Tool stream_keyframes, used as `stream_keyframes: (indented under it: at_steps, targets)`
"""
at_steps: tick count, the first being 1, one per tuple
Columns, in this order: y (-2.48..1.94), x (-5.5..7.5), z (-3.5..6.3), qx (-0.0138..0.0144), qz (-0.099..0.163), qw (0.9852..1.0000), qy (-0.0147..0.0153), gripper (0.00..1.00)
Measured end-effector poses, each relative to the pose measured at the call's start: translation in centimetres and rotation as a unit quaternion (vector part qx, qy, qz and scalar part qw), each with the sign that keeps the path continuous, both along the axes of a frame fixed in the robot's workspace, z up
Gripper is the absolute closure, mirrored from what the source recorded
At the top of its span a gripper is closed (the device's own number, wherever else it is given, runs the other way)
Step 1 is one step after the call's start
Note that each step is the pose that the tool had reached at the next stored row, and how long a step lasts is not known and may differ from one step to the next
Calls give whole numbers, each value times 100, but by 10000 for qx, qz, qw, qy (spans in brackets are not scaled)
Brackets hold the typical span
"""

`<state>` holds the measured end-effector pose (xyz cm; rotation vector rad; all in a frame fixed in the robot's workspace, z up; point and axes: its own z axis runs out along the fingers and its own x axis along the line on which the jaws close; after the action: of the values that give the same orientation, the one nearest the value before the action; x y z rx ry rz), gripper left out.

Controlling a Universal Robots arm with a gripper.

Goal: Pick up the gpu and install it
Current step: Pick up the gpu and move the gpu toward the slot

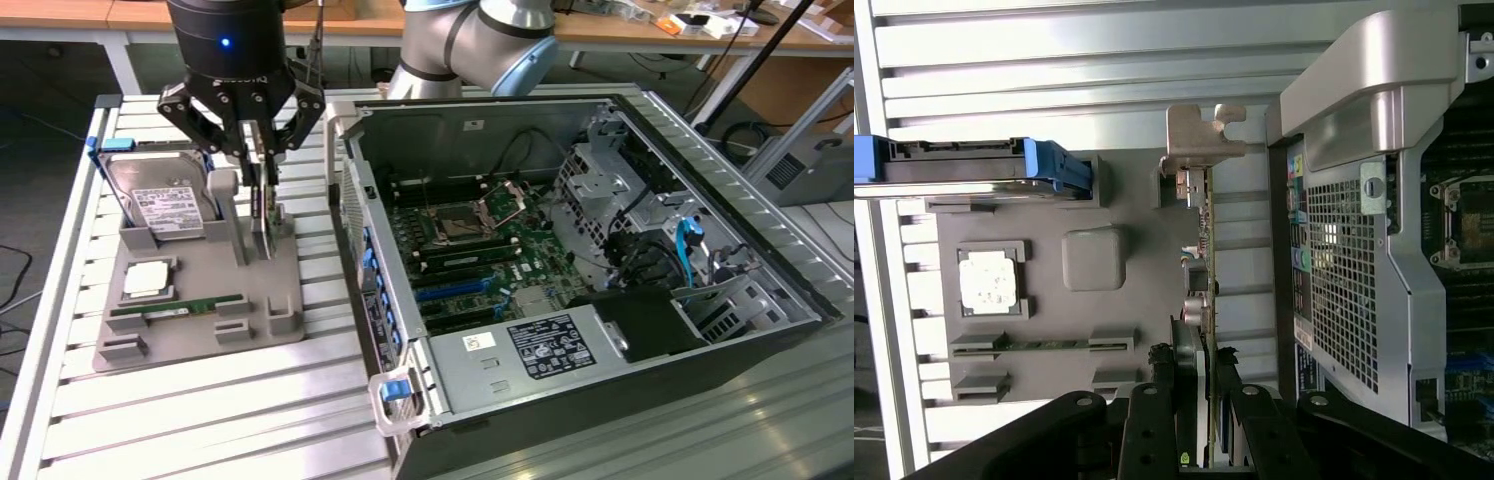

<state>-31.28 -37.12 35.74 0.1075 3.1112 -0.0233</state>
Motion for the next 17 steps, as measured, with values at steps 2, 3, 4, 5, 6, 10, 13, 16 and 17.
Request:
stream_keyframes:
  at_steps: [2, 3, 4, 5, 6, 10, 13, 16, 17]
  targets:
    - [0, 0, 4, 0, 0, 10000, 0, 73]
    - [0, 0, 6, 0, 0, 10000, 0, 73]
    - [0, 0, 8, 0, 0, 10000, 0, 73]
    - [0, 0, 9, 0, 0, 10000, 0, 73]
    - [0, 0, 11, 0, 0, 10000, 0, 73]
    - [0, 0, 21, 0, 0, 10000, 0, 73]
    - [0, 0, 28, 0, 0, 10000, 0, 73]
    - [0, 0, 35, 0, 0, 10000, 0, 73]
    - [0, 0, 37, 0, 0, 10000, 0, 73]
